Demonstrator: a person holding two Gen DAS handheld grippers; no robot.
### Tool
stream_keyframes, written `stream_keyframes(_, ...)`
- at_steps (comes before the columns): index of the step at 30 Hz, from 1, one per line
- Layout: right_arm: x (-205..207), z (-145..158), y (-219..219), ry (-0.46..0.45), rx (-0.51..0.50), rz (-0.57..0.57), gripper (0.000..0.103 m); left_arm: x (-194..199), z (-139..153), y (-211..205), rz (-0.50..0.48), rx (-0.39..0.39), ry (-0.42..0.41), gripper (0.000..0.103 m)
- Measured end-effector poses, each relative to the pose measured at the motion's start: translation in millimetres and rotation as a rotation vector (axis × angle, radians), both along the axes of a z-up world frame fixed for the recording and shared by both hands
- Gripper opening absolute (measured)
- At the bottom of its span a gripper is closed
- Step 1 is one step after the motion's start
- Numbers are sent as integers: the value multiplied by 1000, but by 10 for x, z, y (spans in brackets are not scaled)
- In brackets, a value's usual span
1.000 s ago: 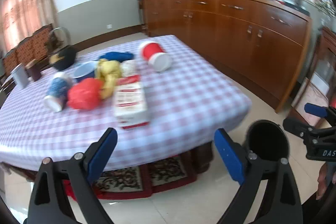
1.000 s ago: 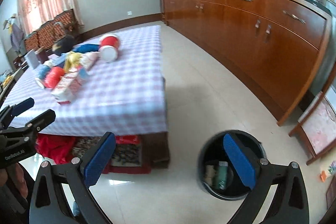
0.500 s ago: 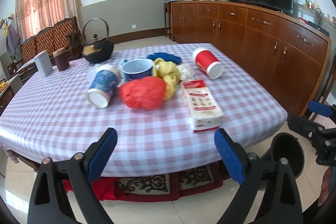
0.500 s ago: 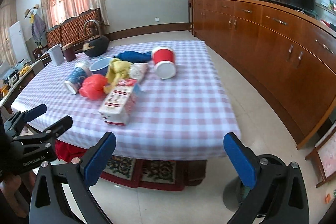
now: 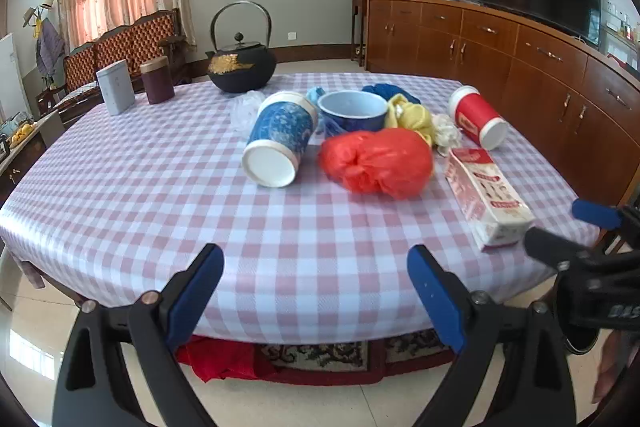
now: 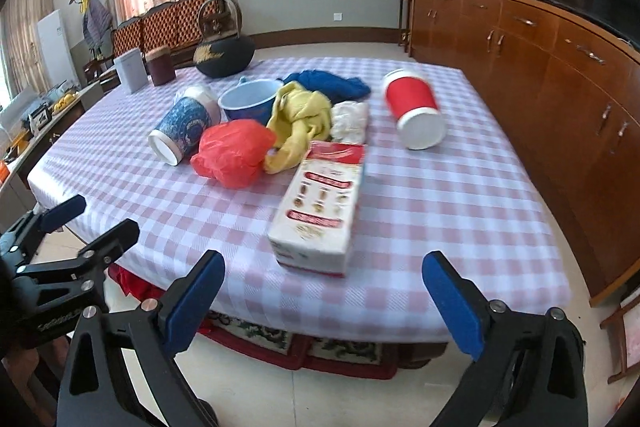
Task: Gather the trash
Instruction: 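Move both tools back toward the table items, then grasp the red plastic bag with the left tool while the right tool grasps the white-red milk carton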
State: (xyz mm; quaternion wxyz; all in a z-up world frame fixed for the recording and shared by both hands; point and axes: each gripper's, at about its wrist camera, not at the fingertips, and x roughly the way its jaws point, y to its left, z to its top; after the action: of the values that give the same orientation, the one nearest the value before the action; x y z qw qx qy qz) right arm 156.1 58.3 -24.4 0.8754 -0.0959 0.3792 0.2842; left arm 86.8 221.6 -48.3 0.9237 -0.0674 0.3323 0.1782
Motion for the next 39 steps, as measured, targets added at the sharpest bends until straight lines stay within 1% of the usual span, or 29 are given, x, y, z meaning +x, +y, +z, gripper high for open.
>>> stream_keyframes(2, 90, -74, 109, 14, -7, 1, 97, 35, -1, 35, 0, -1, -1, 94)
stream_keyframes(4, 217, -163, 198, 34, -16, -10, 91, 84, -17, 42, -3, -3, 2, 94)
stream_keyframes(5, 261, -193, 217, 42, -19, -15, 89, 124, -26, 36, -8, -3, 5, 94)
stream_keyframes(7, 377, -259, 240, 57, -30, -31, 80, 206, -39, 2, -22, -10, 9, 94)
stream_keyframes(8, 411, -271, 219, 58, -31, -37, 78, 244, -43, -22, -28, -10, 9, 94)
stream_keyframes(9, 451, -276, 185, 59, -30, -45, 65, 290, -44, -50, -35, -10, 9, 94)
stream_keyframes(10, 498, -287, 150, 70, -27, -51, 56, 347, -46, -81, -44, -12, 8, 94)
stream_keyframes(11, 528, -280, 115, 73, -15, -53, 56, 418, -50, -116, -55, -17, 9, 94)
stream_keyframes(14, 614, -259, 29, 45, -20, -72, 54, 618, -59, -207, -77, -22, 10, 94)
stream_keyframes(19, 774, -264, -113, 44, -1, -95, 54, 919, -91, -236, -79, -31, 9, 93)
stream_keyframes(20, 797, -262, -129, 44, 1, -94, 54, 940, -93, -228, -81, -40, 7, 90)
stream_keyframes(22, 816, -264, -146, 47, 0, -91, 54, 999, -98, -169, -89, -82, -1, 88)
stream_keyframes(24, 815, -270, -144, 43, -1, -85, 54, 1058, -122, -103, -77, -113, 4, 83)
stream_keyframes(25, 808, -272, -139, 38, -2, -83, 54, 1095, -150, -70, -78, -133, 10, 69)
stream_keyframes(26, 803, -270, -143, 38, 0, -80, 54, 1119, -189, -34, -76, -159, 19, 48)
stream_keyframes(28, 778, -269, -145, 39, 11, -74, 54, 1117, -229, -3, -77, -179, 24, 40)
stream_keyframes(29, 761, -271, -142, 36, 11, -71, 54, 1089, -229, -7, -83, -177, 18, 33)
stream_keyframes(32, 701, -262, -148, 20, 11, -62, 54, 978, -199, -24, -82, -163, -1, 29)
stream_keyframes(35, 639, -213, -204, 3, 25, -70, 54, 873, -122, -75, -88, -126, -25, 29)
stream_keyframes(37, 609, -173, -250, -4, 31, -77, 54, 813, -70, -124, -94, -90, -33, 29)
stream_keyframes(39, 578, -141, -297, -12, 35, -84, 54, 764, -40, -167, -106, -70, -35, 28)
